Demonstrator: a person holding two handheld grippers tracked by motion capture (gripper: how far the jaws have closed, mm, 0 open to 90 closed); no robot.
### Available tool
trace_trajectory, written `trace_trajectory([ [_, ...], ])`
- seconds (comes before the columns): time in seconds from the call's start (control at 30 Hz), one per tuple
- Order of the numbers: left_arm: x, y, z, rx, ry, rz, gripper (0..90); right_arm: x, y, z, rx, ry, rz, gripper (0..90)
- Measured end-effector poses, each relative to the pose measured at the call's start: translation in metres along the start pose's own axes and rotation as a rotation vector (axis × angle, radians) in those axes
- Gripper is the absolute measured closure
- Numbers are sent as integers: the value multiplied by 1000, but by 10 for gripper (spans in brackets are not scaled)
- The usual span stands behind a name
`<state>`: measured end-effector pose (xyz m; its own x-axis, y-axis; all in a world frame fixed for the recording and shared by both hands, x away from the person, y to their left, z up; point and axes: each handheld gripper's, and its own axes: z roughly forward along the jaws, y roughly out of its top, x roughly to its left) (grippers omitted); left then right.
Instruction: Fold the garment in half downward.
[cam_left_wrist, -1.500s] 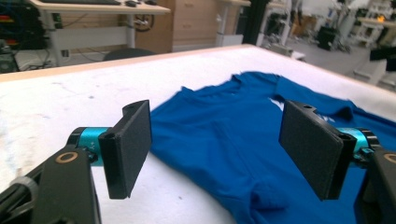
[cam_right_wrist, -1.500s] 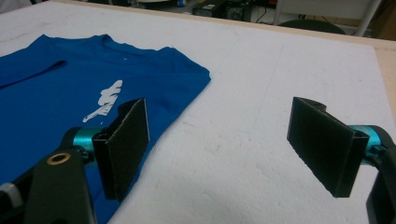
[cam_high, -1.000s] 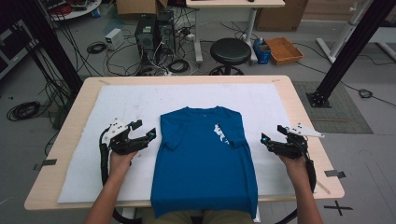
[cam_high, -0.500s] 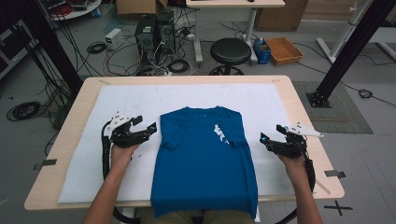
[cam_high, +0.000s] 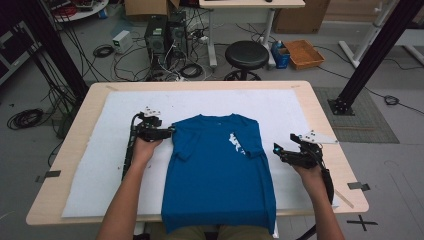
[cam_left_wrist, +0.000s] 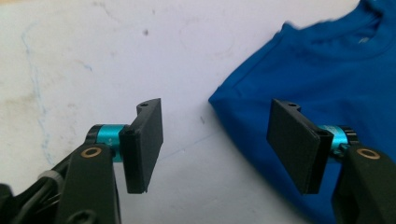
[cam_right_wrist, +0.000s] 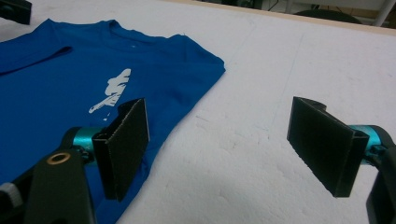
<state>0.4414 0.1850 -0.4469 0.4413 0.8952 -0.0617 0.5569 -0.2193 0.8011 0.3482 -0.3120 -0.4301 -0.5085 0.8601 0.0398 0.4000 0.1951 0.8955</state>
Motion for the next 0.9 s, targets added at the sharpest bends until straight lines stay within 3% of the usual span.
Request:
trace_trajectory([
  [0.2,-8,0,7,44,12,70,497,3,5,9,25,6,13,205],
  [0.3,-8,0,8,43,2,75,543,5,9,19,49,9,9,205],
  [0.43,-12,1,9,45,-19,86,663,5,18,38,127,-20,10,207],
  [0.53,-17,2,9,54,-28,118,783,0,26,59,182,-43,27,237],
  [0.6,-18,2,9,52,-31,119,837,-2,31,76,219,-53,34,302],
  [0.77,-16,2,9,47,-47,89,863,-1,43,112,288,-72,53,380],
  [0.8,-15,2,10,45,-52,82,864,1,45,121,290,-68,56,439],
  [0.9,-14,1,9,43,-58,73,865,2,45,127,297,-71,48,509],
])
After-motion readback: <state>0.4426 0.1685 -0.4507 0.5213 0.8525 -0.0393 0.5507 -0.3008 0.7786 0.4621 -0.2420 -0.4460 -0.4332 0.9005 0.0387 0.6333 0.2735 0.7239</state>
